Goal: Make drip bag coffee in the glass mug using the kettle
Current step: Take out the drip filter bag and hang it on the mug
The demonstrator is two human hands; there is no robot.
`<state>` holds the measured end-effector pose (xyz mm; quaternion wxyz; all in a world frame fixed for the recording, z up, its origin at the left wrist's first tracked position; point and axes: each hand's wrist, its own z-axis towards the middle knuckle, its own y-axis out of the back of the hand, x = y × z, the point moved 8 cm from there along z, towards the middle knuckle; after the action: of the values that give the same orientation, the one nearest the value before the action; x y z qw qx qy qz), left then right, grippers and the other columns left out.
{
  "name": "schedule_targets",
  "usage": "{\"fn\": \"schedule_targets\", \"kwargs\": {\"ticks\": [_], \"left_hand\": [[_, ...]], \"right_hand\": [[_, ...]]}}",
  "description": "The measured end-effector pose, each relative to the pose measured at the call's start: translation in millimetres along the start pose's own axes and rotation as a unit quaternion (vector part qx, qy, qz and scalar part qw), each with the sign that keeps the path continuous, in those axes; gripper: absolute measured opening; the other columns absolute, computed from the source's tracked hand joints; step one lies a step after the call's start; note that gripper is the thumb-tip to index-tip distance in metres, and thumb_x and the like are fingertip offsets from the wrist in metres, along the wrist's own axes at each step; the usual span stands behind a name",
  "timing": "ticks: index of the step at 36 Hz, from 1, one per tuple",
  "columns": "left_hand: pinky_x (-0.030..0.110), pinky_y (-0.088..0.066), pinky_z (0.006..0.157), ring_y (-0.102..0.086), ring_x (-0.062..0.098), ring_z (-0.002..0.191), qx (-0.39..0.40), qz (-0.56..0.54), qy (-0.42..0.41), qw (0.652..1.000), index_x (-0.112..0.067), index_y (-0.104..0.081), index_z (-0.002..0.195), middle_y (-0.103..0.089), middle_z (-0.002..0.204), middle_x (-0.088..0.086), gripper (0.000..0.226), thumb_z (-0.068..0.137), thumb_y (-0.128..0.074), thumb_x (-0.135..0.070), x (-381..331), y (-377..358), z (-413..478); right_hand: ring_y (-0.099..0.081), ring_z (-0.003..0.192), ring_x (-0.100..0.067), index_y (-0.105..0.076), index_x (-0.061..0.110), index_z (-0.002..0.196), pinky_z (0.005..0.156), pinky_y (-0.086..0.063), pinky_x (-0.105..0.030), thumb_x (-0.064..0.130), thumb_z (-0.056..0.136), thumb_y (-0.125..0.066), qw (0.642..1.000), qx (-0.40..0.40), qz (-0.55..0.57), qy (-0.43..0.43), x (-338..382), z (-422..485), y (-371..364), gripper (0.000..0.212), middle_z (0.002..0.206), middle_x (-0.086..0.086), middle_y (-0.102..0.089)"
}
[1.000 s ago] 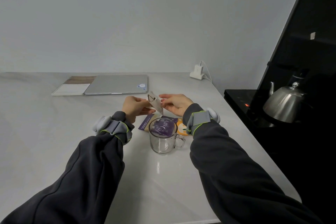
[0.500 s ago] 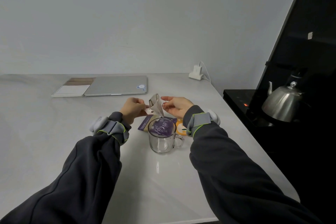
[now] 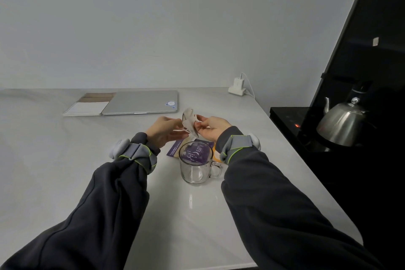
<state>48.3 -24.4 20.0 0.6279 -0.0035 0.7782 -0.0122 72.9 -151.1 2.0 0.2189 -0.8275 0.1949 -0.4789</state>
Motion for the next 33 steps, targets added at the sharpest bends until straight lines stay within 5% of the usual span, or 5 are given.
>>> {"fn": "schedule_targets", "kwargs": {"ticks": [12,17,22,29,33], "left_hand": [[0.022,-0.057,0.056,-0.065,0.017,0.051,-0.083,0.102,-0.035,0.991,0.016,-0.065,0.083,-0.066,0.061,0.016,0.013,0.075,-0.065,0.005,-3.0,14.5,11.5],[0.027,-0.059,0.056,-0.063,0.017,0.043,-0.111,0.164,-0.047,0.979,0.007,-0.061,0.062,-0.061,0.059,0.016,0.015,0.075,-0.056,0.011,-3.8,18.9,12.5],[0.038,-0.060,0.060,-0.063,0.021,0.045,-0.124,0.227,-0.081,0.963,-0.003,-0.051,0.063,-0.055,0.069,0.019,0.021,0.081,-0.053,0.004,-7.4,19.1,13.2],[0.020,-0.054,0.045,-0.061,0.011,0.037,-0.104,0.191,-0.066,0.974,0.002,-0.054,0.103,-0.061,0.088,0.024,0.029,0.077,-0.065,0.012,-4.7,16.6,12.2],[0.015,-0.050,0.044,-0.061,0.010,0.040,-0.110,0.252,-0.091,0.957,0.005,-0.062,0.082,-0.064,0.079,0.020,0.008,0.077,-0.060,0.011,-9.8,13.7,9.1]], "right_hand": [[-0.035,0.064,-0.017,-0.053,-0.003,0.089,0.055,-0.041,-0.022,-0.015,0.096,-0.014,1.000,0.007,-0.002,-0.014,-1.6,-6.2,0.0,0.042,0.085,-0.012,-0.042],[-0.033,0.065,-0.016,-0.039,-0.005,0.138,0.053,-0.040,-0.023,-0.015,0.096,-0.013,0.999,0.015,-0.036,0.003,1.1,-11.0,-3.1,0.050,0.083,-0.011,-0.039],[-0.034,0.065,-0.016,-0.037,-0.007,0.139,0.039,-0.041,-0.012,-0.016,0.096,-0.015,0.999,0.018,-0.046,0.006,-1.1,-13.5,-1.2,0.049,0.082,-0.009,-0.038],[-0.036,0.066,-0.016,-0.038,-0.005,0.139,0.046,-0.043,-0.016,-0.015,0.097,-0.015,0.999,0.002,-0.054,0.001,-0.3,-13.6,2.1,0.049,0.084,-0.011,-0.039],[-0.039,0.069,-0.018,-0.039,-0.006,0.138,0.038,-0.042,-0.011,-0.017,0.095,-0.015,0.999,0.007,-0.048,-0.003,-2.9,-9.4,2.8,0.050,0.091,-0.013,-0.042]]}}
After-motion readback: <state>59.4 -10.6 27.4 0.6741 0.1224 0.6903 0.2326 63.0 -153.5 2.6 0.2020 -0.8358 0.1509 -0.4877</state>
